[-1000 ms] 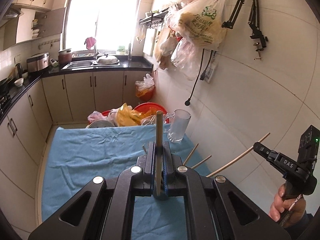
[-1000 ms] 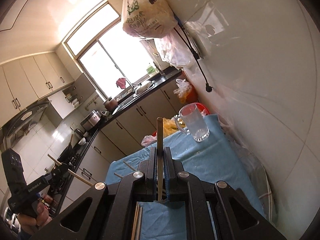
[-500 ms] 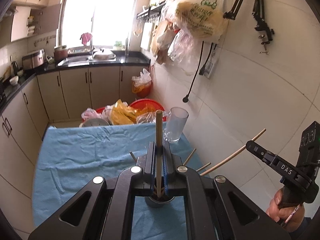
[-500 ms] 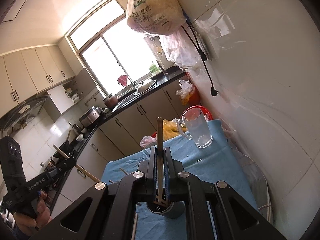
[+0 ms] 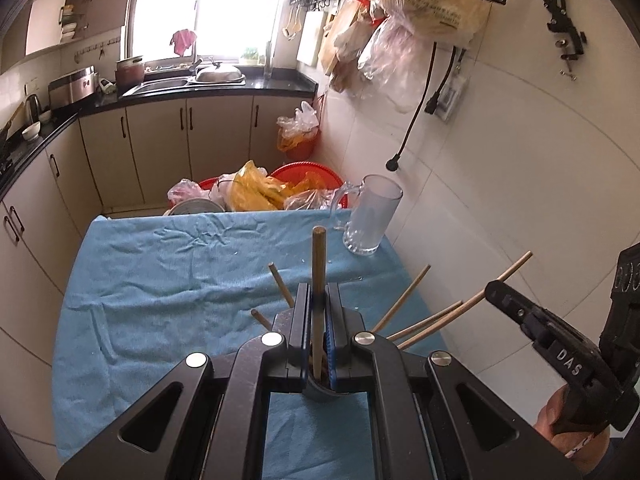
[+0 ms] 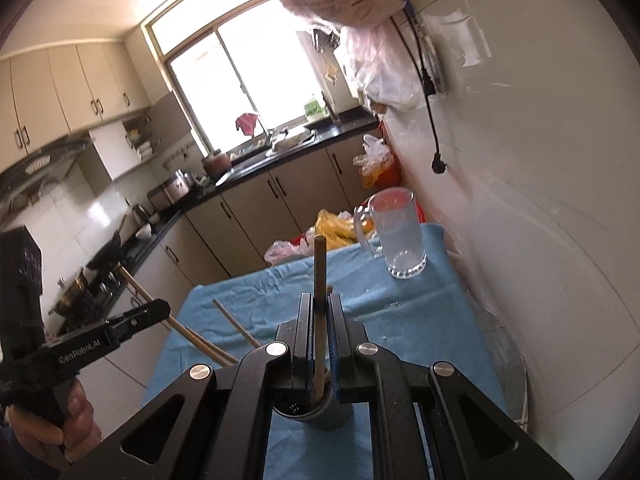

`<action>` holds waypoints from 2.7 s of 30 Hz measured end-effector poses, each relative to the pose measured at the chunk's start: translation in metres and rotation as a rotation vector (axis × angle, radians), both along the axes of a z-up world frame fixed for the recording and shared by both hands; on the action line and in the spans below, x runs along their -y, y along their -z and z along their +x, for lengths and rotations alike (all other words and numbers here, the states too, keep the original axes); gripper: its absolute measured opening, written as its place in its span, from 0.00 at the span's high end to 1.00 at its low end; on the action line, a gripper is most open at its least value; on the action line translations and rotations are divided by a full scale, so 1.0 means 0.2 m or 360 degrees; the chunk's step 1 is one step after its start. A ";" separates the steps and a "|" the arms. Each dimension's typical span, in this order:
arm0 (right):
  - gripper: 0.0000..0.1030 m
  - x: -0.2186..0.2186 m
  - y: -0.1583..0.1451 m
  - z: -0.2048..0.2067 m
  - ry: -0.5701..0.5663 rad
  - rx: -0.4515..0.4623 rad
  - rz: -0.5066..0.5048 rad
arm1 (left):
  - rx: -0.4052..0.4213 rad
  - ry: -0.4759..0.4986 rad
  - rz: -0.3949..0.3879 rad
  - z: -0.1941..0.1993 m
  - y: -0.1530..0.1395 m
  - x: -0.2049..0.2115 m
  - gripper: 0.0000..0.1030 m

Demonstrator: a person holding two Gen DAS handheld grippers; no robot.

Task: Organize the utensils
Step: 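Open the left tool into the black cup while the right tool releases its chopstick, then move both tools back to the remaining chopsticks on the towel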

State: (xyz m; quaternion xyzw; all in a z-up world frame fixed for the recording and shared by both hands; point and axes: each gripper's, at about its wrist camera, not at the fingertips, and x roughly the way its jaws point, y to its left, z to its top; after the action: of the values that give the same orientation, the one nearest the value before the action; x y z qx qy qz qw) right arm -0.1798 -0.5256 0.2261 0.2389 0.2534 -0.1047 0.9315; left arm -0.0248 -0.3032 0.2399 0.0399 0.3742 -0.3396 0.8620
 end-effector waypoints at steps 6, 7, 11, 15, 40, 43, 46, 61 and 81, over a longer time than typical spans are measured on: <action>0.93 -0.03 0.10 0.09 -0.0036 -0.0100 0.0002 | -0.0015 -0.0008 0.0049 0.02 0.06 0.01 0.94; 0.93 -0.03 0.11 0.10 -0.0044 -0.0118 0.0005 | -0.0021 -0.0011 0.0054 0.02 0.07 0.01 0.94; 0.93 -0.03 0.13 0.13 -0.0049 -0.0148 0.0023 | -0.0025 -0.0023 0.0052 0.02 0.08 0.01 0.94; 0.91 -0.03 0.11 0.12 -0.0038 -0.0124 0.0029 | -0.0029 -0.0032 0.0039 0.02 0.06 0.00 0.91; 0.14 -0.01 0.02 -0.17 0.0379 -0.0227 -0.0160 | 0.0144 -0.0423 -0.0031 -0.11 -0.01 -0.41 0.32; 0.12 -0.03 0.06 -0.18 0.0376 -0.0278 -0.0156 | 0.0103 -0.0439 -0.0019 -0.12 0.03 -0.45 0.32; 0.11 -0.06 0.09 -0.19 0.0385 -0.0327 -0.0163 | 0.0092 -0.0449 -0.0002 -0.15 0.07 -0.49 0.32; 0.11 -0.27 0.21 -0.20 0.0267 -0.0501 -0.0187 | -0.0024 -0.0468 0.0033 -0.22 0.21 -0.63 0.31; 0.11 -0.52 0.29 -0.15 0.0111 -0.0651 -0.0254 | -0.0176 -0.0508 0.0054 -0.24 0.37 -0.83 0.32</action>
State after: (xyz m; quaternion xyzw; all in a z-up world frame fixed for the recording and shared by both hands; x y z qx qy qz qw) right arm -0.2097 -0.4213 0.1671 0.1470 0.4196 -0.2029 0.8725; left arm -0.0735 -0.1370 0.1659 -0.0242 0.4282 -0.1936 0.8824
